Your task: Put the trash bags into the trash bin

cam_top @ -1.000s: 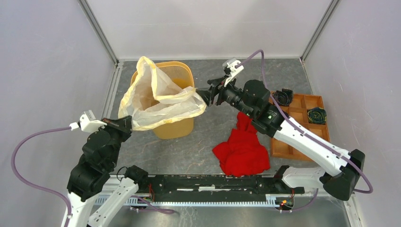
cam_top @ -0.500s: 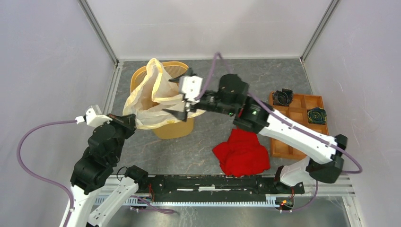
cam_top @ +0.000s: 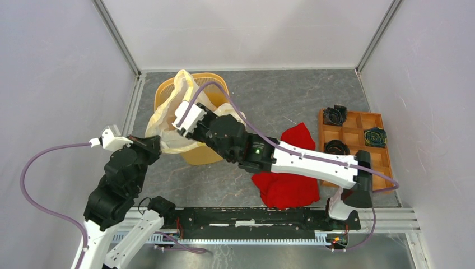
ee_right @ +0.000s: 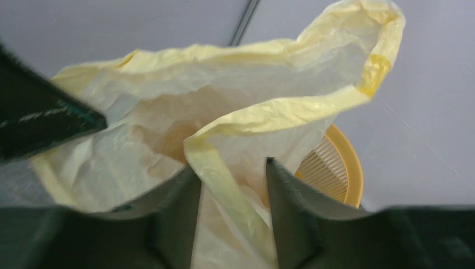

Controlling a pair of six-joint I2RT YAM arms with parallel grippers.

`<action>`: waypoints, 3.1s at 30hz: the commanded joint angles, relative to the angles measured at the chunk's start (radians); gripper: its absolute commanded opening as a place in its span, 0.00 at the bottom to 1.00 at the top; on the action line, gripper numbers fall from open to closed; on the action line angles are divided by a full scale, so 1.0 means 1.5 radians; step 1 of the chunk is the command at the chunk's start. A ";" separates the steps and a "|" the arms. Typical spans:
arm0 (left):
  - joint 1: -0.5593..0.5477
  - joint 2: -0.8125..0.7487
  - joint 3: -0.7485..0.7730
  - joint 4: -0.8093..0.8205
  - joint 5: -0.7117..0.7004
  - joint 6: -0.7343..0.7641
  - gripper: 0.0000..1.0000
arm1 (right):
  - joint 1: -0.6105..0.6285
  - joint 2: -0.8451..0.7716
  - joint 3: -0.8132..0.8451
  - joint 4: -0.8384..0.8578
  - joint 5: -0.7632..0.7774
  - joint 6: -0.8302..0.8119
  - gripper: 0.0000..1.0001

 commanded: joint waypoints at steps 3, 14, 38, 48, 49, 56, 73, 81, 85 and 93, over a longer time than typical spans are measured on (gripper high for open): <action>0.000 0.000 -0.005 -0.001 -0.009 0.002 0.09 | -0.056 0.030 0.077 0.080 0.066 0.213 0.11; 0.001 0.200 0.294 -0.142 0.064 0.191 1.00 | -0.168 -0.045 0.002 0.076 -0.242 0.286 0.00; 0.007 0.518 0.541 -0.049 -0.078 0.417 0.66 | -0.224 -0.014 0.052 0.043 -0.327 0.322 0.00; 0.061 0.568 0.570 -0.061 -0.002 0.440 0.33 | -0.285 0.006 0.051 0.075 -0.439 0.415 0.00; 0.071 0.572 0.570 -0.065 -0.005 0.450 0.27 | -0.302 0.010 0.038 0.111 -0.484 0.462 0.00; 0.158 0.610 0.519 -0.055 0.021 0.467 0.21 | -0.405 0.065 -0.002 0.233 -0.630 0.670 0.00; 0.292 0.557 0.424 0.041 0.233 0.406 0.60 | -0.472 0.200 0.118 0.235 -0.728 0.684 0.00; 0.300 0.544 0.403 0.087 0.202 0.402 0.40 | -0.474 0.205 0.135 0.223 -0.707 0.663 0.11; 0.303 0.559 0.418 0.080 0.196 0.398 0.45 | -0.475 0.202 0.134 0.228 -0.717 0.657 0.22; 0.305 0.557 0.423 0.091 0.193 0.405 0.36 | -0.475 0.209 0.162 0.226 -0.699 0.631 0.49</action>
